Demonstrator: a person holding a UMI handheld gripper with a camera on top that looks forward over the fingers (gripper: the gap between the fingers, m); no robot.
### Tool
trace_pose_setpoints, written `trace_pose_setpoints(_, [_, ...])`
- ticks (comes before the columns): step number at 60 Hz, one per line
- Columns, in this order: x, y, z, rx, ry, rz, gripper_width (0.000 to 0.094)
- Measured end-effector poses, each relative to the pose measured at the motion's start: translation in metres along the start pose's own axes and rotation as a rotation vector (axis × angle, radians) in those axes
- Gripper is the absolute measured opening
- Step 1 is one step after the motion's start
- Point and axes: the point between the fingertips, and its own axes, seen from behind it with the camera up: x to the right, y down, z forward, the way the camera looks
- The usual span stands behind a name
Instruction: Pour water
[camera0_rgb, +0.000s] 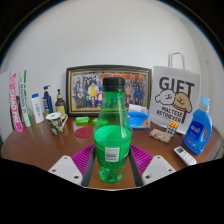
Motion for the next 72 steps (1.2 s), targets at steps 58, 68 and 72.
trace_pose_setpoints(58, [-0.038,-0.165,0.063,0.055,0.286,-0.778,0.0360])
trace_pose_setpoints(68, [-0.080,-0.198,0.101,0.054,0.382,-1.209,0.0361])
trace_pose_setpoints(72, [-0.096,-0.202,0.115,0.050,0.407,-1.344,0.0361])
